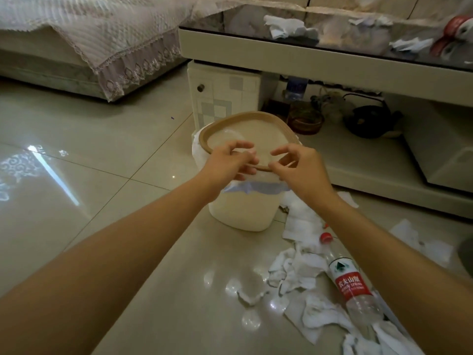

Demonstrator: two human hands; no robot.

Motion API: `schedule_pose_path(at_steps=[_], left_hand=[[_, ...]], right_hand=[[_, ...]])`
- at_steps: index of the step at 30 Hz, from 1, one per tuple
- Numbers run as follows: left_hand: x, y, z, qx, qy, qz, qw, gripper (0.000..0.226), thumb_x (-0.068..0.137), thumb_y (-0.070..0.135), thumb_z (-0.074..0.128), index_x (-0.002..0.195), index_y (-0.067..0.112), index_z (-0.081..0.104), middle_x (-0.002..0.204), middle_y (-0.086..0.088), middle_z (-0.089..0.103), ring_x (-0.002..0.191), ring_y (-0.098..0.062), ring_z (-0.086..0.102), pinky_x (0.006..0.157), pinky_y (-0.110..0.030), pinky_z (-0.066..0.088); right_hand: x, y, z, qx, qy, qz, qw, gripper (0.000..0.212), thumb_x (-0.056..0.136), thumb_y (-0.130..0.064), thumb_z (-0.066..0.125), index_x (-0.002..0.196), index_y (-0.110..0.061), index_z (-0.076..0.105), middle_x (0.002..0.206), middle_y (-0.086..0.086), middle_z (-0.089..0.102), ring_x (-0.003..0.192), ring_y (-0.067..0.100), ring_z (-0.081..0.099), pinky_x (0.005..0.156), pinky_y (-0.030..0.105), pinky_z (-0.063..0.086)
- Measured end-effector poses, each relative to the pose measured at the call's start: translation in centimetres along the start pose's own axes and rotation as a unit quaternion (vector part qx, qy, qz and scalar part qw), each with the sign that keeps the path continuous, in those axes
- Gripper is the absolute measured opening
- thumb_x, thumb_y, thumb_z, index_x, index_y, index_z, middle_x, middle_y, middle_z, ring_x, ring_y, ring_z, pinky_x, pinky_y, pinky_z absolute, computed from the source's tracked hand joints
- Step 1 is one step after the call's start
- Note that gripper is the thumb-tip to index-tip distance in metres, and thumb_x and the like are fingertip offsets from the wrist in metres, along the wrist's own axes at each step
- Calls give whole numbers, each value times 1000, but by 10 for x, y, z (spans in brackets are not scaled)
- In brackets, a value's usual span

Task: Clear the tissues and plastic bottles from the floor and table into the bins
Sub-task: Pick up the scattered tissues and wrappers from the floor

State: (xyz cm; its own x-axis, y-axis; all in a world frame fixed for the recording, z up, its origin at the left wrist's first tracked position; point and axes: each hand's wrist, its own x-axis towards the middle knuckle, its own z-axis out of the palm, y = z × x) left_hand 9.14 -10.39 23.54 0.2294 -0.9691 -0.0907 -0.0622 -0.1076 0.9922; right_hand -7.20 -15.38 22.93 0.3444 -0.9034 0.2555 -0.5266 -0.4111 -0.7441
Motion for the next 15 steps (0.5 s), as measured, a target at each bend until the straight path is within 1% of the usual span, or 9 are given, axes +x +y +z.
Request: schedule_pose_path(at_steps=[3, 6, 9, 12, 15], left_hand=[[-30, -18, 9, 30, -44, -4, 999, 24, 92, 21, 60, 115, 14, 60, 88, -2, 70, 73, -13, 67, 62, -23, 53], [-60, -45, 13, 41, -54, -34, 997, 22, 91, 22, 61, 111, 16, 62, 87, -2, 70, 71, -10, 66, 60, -19, 50], [-99, -106, 7, 65, -56, -126, 988, 19, 87, 20, 66, 106, 18, 65, 87, -3, 69, 69, -7, 65, 55, -18, 48], [-145, -174, -5, 128, -69, -217, 965, 15, 84, 17, 70, 98, 18, 67, 80, -3, 65, 67, -10, 64, 53, -21, 47], [-175, -214, -14, 168, -49, -263, 949, 15, 83, 11, 69, 98, 14, 68, 77, -1, 64, 66, -12, 64, 50, -17, 45]], right_hand=[[-32, 8, -2, -10, -19, -9, 1000, 13, 83, -26, 69, 96, -29, 65, 75, -5, 66, 69, 13, 64, 66, 45, 57], [-70, 18, -5, -11, -44, 17, 999, 10, 81, -26, 70, 91, -27, 67, 74, -4, 67, 67, 12, 64, 68, 44, 56], [-113, 35, -5, -23, -83, 37, 996, 8, 80, -22, 71, 88, -24, 69, 72, -4, 66, 64, 11, 62, 67, 42, 56], [-153, 53, -1, -28, -140, 80, 987, 10, 80, -25, 72, 89, -27, 69, 73, -7, 66, 65, 7, 62, 69, 39, 56], [-182, 67, 9, -14, -174, 123, 977, 11, 79, -30, 73, 88, -32, 68, 73, -10, 67, 66, 4, 63, 70, 37, 57]])
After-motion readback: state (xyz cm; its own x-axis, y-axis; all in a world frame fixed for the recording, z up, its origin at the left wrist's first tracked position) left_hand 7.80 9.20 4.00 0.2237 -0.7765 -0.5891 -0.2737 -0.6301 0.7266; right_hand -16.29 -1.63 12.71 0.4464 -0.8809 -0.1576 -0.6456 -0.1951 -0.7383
